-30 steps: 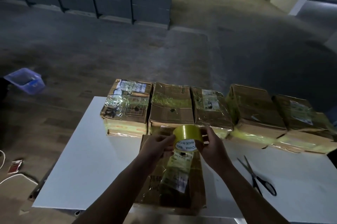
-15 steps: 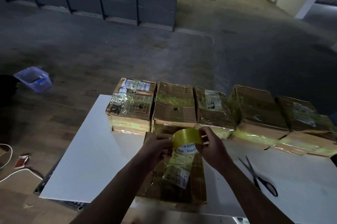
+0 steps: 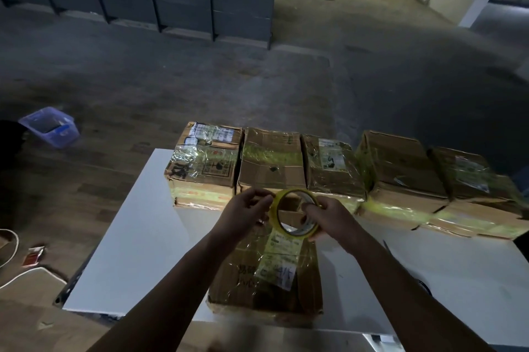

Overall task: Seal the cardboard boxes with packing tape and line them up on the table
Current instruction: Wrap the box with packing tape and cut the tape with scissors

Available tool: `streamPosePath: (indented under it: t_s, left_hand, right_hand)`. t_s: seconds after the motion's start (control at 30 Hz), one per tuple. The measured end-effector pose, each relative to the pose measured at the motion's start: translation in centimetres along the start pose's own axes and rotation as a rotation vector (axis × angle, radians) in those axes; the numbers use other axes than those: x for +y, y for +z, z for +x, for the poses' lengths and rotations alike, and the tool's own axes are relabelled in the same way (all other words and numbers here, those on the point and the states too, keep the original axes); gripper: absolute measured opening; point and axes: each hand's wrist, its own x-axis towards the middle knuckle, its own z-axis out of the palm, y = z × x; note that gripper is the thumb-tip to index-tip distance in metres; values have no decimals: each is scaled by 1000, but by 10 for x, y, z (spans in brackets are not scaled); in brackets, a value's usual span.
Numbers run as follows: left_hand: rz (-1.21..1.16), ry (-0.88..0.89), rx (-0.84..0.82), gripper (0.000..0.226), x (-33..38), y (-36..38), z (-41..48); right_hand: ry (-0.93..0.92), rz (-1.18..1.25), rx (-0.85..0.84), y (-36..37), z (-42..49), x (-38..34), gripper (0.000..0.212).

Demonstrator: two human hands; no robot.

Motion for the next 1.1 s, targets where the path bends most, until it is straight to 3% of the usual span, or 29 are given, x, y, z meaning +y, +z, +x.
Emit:
streamPosePath:
  t_s: [0.27, 0.5, 0.7, 0.83, 0.97, 1.1]
  left_hand:
    - [247, 224, 14, 11, 23, -1, 21]
    - [240, 82, 49, 23, 7, -2, 43]
    - [153, -108, 67, 11, 0, -15, 54]
    - [10, -235, -4, 21, -6, -29, 51]
    - [-268, -370, -93, 16, -7, -42, 43]
    - [-415, -470, -122, 23, -7, -51, 40]
  right_hand:
    - [168, -18, -152, -18, 10, -31, 39]
    - [261, -138, -330, -21, 12, -34, 65]
    - [124, 94, -345, -9, 9, -23, 62]
    - [-58, -82, -212, 5, 13, -22, 51]
    - [-194, -169, -46, 24, 14, -35, 34]
    - [-282, -64, -40, 40, 15, -44, 43]
